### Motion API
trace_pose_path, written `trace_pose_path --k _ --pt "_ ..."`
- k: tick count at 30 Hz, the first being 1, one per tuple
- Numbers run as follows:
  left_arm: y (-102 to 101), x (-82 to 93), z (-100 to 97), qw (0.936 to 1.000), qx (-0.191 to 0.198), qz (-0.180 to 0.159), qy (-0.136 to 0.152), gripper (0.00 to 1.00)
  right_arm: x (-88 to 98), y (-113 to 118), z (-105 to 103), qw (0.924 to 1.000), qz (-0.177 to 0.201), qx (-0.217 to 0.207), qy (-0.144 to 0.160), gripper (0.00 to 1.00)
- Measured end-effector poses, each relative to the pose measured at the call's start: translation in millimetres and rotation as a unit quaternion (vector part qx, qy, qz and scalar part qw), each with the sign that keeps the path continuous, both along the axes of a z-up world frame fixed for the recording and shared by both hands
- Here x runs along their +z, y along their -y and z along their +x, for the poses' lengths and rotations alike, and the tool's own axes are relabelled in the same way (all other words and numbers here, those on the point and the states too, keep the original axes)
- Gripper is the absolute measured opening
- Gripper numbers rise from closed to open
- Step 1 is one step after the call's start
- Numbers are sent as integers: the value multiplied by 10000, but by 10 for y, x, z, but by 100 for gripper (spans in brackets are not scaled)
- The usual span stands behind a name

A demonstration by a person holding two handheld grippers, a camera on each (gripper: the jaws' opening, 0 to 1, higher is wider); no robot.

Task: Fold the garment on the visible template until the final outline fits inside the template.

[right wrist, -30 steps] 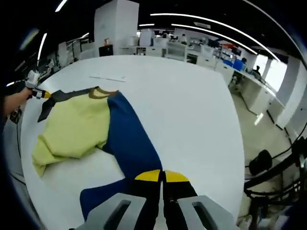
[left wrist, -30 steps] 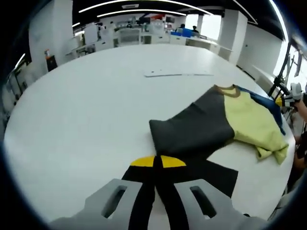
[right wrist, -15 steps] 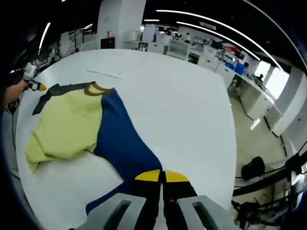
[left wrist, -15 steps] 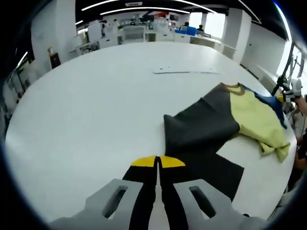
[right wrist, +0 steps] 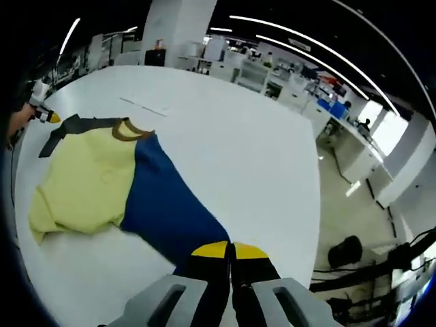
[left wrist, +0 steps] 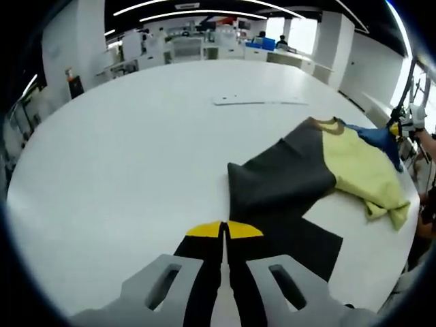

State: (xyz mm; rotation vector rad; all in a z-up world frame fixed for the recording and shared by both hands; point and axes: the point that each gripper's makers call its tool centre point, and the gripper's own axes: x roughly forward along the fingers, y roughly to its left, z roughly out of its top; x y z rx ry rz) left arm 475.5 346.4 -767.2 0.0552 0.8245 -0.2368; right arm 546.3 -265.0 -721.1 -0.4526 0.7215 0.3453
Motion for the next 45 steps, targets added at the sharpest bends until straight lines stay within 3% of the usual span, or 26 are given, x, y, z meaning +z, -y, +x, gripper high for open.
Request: trace_pose_path --k 5,8,11,12,13,18,21,25,36,45 --pt "-7 5 -14 10000 23 -1 -1 0 -71 30 2 9999 -86 -52 -108 0" --pt "-9 5 -20 10000 28 -11 -8 0 -109 52 -15 9996 107 -187 -190 0" --pt "-11 25 -27 10000 39 -18 24 0 -96 58 -48 9997 69 -228 -94 11" --pt "-12 27 -28 10000 49 -27 29 0 -92 46 -65 9995 151 -263 -82 13" --pt "-12 27 -30 10000 54 -37 31 0 -98 -7 -87 9981 490 -363 -85 14" --pt "10 49 -54 9999 25 -57 122 0 -95 -76 -173 9952 891 -394 19 21" --pt "-15 105 -18 9995 36 -72 318 11 -117 -100 -212 9946 965 -369 22 25" --pt "11 159 -20 9988 -24 -206 444 12 -88 -181 -241 9917 1241 -332 98 29" --pt "119 240 -66 9966 -143 -452 676 31 18 -502 -352 9858 1666 -26 185 41" --pt "194 265 -154 9955 -243 -526 746 33 103 -686 -483 9821 1857 201 245 45"
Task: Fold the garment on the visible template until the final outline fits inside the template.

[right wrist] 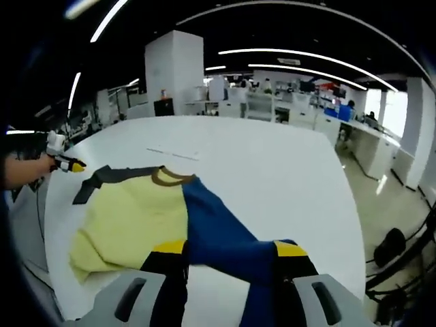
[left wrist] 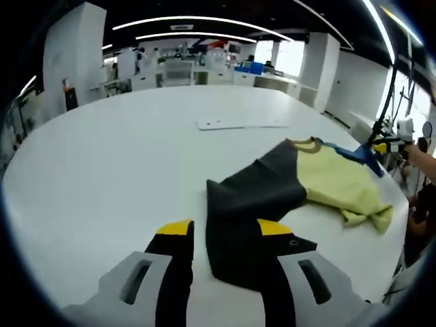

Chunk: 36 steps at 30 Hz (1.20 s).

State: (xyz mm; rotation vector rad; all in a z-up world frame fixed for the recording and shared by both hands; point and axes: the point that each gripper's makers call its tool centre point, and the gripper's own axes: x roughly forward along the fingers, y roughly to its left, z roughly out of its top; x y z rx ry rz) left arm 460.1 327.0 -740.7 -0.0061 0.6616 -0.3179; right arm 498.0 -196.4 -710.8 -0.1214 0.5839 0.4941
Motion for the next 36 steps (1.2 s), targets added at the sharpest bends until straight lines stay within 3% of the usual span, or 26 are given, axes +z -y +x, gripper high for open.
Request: trace_pose_path --k 8,36 --pt "77 -5 -105 10000 -66 -38 11 34 -24 -20 -29 9999 18 142 8 45" --pt "448 56 -405 9981 -479 -360 139 31 -80 -233 -564 9990 58 438 44 43"
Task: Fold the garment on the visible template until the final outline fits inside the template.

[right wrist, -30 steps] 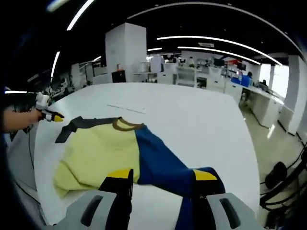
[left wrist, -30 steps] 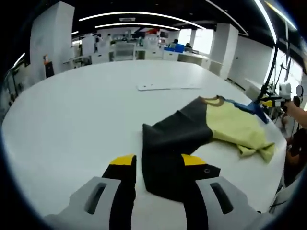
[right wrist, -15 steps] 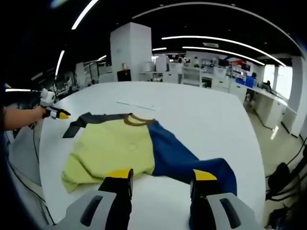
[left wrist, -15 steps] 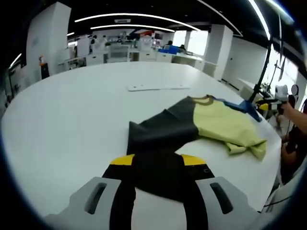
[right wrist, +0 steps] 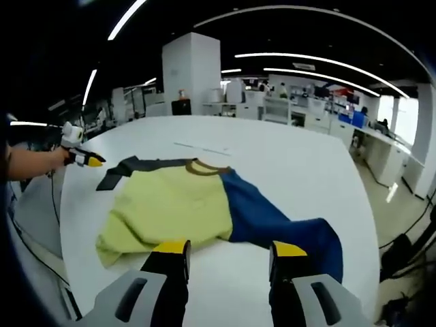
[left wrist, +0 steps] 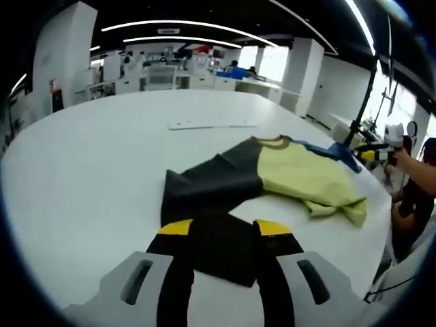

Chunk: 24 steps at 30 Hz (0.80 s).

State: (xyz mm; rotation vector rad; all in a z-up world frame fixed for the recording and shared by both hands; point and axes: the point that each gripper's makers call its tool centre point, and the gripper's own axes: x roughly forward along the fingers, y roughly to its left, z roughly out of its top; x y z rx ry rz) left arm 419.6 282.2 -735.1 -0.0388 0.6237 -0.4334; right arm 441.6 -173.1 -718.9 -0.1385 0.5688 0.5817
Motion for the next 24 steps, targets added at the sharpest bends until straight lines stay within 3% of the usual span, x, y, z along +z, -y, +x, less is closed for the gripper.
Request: trace_pose_path --k 24 --pt "483 -57 -253 9979 -639 -139 -36 28 -131 -275 -317 9994 185 290 -61 41"
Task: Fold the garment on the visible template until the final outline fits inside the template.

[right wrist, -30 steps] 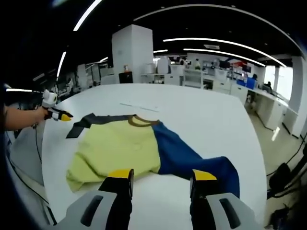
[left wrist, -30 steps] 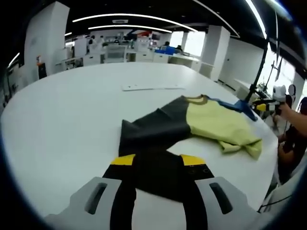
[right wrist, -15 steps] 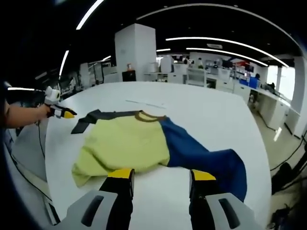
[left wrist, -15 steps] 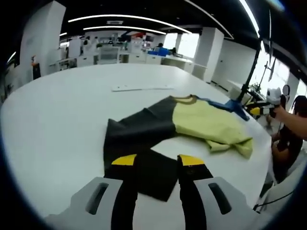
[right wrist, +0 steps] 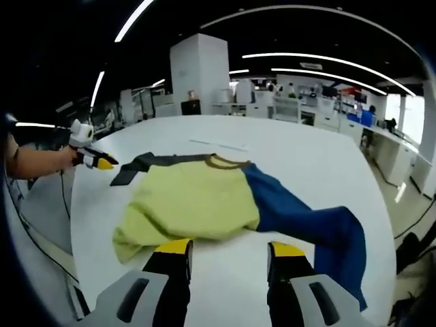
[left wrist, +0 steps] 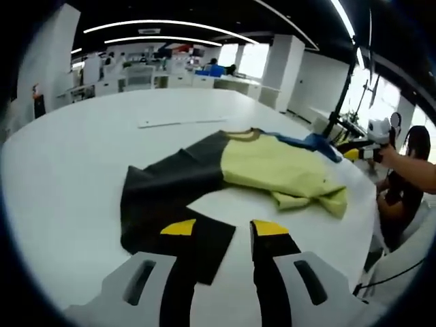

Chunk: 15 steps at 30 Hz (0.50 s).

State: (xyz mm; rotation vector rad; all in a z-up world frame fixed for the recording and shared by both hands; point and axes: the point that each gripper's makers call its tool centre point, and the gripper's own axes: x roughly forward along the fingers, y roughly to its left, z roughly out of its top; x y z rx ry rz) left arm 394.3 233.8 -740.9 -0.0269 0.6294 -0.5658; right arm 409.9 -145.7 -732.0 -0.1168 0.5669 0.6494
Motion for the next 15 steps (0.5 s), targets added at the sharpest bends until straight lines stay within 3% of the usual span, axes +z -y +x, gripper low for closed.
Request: trace_pose_path --k 15 --pt "272 -129 -151 9992 -358 -97 -136 27 -131 -253 -173 9992 184 339 -110 36"
